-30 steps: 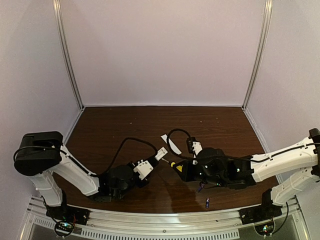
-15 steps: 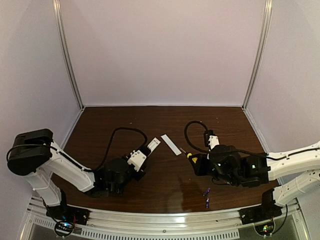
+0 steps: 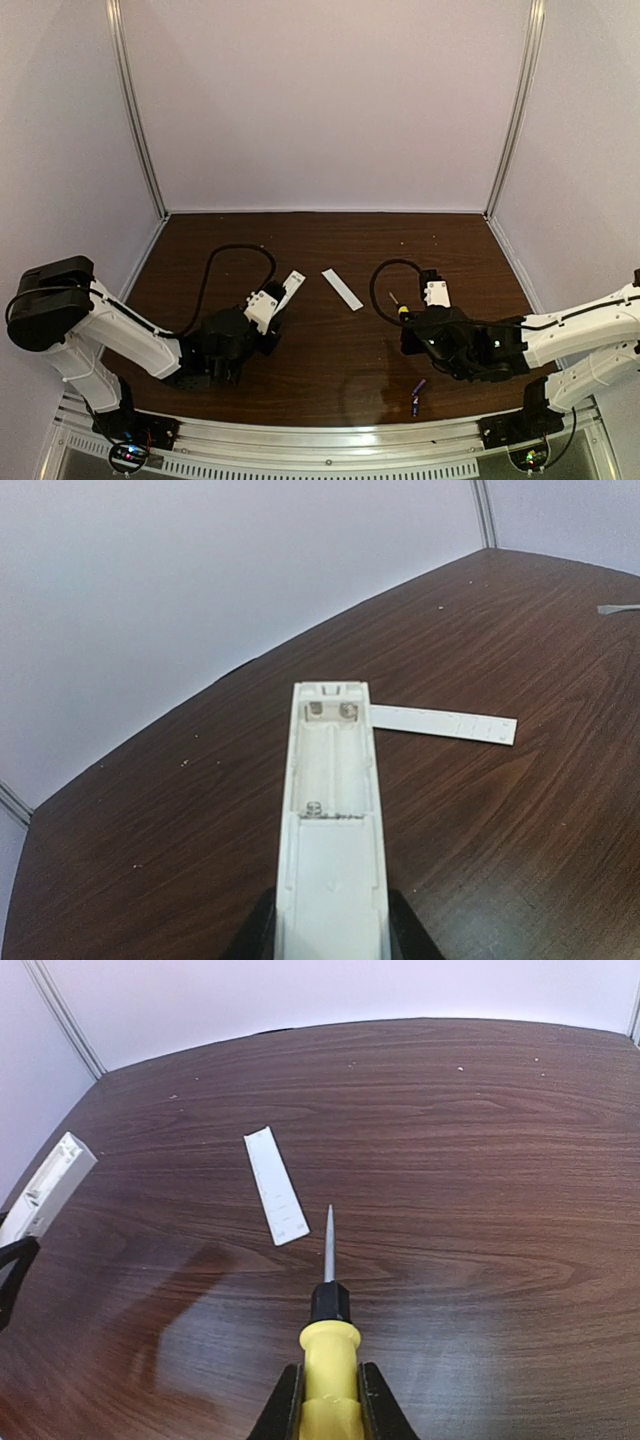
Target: Unload the batteries from the remote control
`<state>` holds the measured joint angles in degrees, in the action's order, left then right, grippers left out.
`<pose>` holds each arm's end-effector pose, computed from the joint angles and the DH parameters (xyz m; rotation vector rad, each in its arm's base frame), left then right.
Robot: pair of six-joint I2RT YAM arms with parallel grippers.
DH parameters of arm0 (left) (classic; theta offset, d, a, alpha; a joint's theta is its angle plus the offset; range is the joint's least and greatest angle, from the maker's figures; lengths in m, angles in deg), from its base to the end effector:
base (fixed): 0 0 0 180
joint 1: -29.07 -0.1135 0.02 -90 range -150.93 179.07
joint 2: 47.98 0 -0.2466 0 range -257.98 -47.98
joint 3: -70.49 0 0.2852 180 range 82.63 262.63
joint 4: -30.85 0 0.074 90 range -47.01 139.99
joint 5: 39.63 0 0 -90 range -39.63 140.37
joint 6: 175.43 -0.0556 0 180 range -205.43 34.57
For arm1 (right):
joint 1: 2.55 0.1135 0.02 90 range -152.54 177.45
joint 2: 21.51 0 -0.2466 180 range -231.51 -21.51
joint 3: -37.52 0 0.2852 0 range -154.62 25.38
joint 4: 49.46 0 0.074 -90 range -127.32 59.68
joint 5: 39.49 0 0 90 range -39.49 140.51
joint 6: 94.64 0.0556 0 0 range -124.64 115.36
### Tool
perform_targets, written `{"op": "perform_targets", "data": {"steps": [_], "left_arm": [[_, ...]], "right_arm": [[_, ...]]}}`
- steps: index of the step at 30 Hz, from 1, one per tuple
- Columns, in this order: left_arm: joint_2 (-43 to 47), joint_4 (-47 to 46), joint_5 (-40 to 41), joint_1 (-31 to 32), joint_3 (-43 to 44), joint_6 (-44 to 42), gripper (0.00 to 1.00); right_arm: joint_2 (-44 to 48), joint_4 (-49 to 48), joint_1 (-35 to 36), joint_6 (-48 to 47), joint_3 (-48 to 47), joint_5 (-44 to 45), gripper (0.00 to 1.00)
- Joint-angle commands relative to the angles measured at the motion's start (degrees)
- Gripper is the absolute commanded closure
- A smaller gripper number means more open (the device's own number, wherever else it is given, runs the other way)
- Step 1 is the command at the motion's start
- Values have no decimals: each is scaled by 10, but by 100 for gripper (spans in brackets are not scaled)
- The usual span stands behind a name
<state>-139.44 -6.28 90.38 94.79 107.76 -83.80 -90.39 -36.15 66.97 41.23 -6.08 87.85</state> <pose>0.1578 -0.2630 0.0945 0.5261 1.7227 -0.1859 0.1301 0.2518 0.1480 -0.0959 2.1234 0.4747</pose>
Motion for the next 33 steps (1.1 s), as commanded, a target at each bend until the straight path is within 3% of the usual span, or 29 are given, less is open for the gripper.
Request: {"op": "perform_targets", "data": {"steps": [1, 22, 33], "left_arm": [[10, -9, -6, -3, -6, 20, 100], [16, 9, -6, -8, -9, 38, 100], [19, 12, -2, -11, -13, 39, 100]], "right_arm": [[-29, -54, -21, -48, 12, 21, 100], [-176, -264, -153, -79, 72, -103, 100], [-269, -277, -171, -74, 47, -126, 96]]}}
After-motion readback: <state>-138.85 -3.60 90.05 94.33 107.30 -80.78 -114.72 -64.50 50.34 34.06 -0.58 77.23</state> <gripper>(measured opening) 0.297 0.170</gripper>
